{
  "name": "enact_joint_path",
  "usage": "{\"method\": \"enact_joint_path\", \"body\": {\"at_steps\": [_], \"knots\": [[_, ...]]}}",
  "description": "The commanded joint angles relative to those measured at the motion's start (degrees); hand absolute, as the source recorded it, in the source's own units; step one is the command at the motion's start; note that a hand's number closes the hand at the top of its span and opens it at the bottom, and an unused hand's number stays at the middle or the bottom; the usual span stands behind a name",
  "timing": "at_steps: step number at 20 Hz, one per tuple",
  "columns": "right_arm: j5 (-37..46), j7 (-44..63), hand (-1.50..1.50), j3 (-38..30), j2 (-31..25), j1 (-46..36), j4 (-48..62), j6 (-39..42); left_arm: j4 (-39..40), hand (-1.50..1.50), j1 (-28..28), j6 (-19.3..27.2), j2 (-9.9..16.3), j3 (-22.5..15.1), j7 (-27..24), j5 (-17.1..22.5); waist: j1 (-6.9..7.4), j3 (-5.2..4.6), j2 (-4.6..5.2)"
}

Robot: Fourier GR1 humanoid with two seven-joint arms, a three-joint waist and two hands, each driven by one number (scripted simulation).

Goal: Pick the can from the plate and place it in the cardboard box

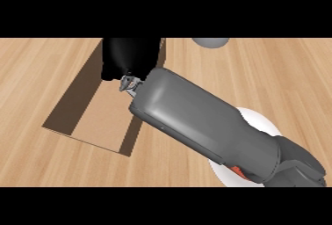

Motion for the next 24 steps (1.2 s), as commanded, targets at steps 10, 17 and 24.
{"method": "enact_joint_path", "body": {"at_steps": [10,17,24], "knots": [[5.79,12.2,1.5,-0.86,0.53,-6.13,11.95,-0.33,-8.83,0.0,-13.77,-0.12,-4.11,-0.08,-3.14,2.27,-2.33,0.1,0.84],[4.81,10.35,1.5,-1.23,0.53,-5.34,17.95,2.31,-10.32,0.0,-14.32,-0.37,-3.95,-0.16,-2.71,1.64,-2.23,0.37,1.62],[-4.81,8.41,-1.5,-4.18,0.54,3.26,24.45,7.16,-10.64,0.0,-14.37,-0.64,-4.88,-0.29,-3.1,1.46,-1.57,0.53,2.31]]}}
